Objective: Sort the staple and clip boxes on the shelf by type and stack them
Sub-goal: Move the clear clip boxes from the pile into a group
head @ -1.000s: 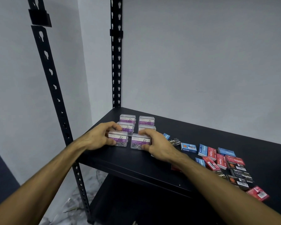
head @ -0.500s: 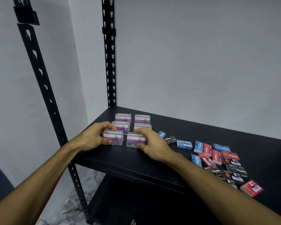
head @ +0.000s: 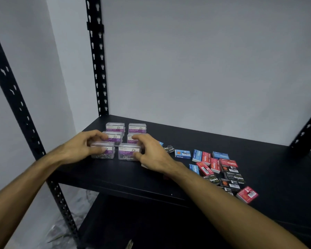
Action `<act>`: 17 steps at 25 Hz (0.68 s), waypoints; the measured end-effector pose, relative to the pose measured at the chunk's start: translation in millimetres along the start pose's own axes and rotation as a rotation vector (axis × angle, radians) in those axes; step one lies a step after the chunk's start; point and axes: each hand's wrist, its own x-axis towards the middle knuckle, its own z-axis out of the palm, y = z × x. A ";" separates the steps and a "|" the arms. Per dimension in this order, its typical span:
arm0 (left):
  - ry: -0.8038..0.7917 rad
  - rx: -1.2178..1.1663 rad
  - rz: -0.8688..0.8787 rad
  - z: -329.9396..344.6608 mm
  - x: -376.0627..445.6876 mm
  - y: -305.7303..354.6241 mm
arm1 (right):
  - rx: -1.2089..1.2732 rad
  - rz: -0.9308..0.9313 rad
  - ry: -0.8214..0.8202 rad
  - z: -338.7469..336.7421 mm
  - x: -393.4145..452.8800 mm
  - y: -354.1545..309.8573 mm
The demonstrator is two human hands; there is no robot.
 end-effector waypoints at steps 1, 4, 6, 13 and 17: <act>0.013 0.021 0.000 0.0 0.7 0.6 | 0.003 -0.004 0.011 -3.4 -1.5 0.7; 0.101 0.021 0.006 2.1 4.8 8.1 | 0.001 -0.012 0.035 -14.8 -7.6 4.2; 0.155 -0.001 0.040 3.3 8.4 15.7 | -0.007 -0.007 0.051 -23.7 -13.3 8.7; 0.242 0.012 0.190 33.3 33.7 73.3 | -0.010 0.088 0.140 -71.3 -48.2 44.9; 0.146 0.007 0.260 72.5 55.8 113.7 | -0.016 0.176 0.192 -101.0 -73.4 74.1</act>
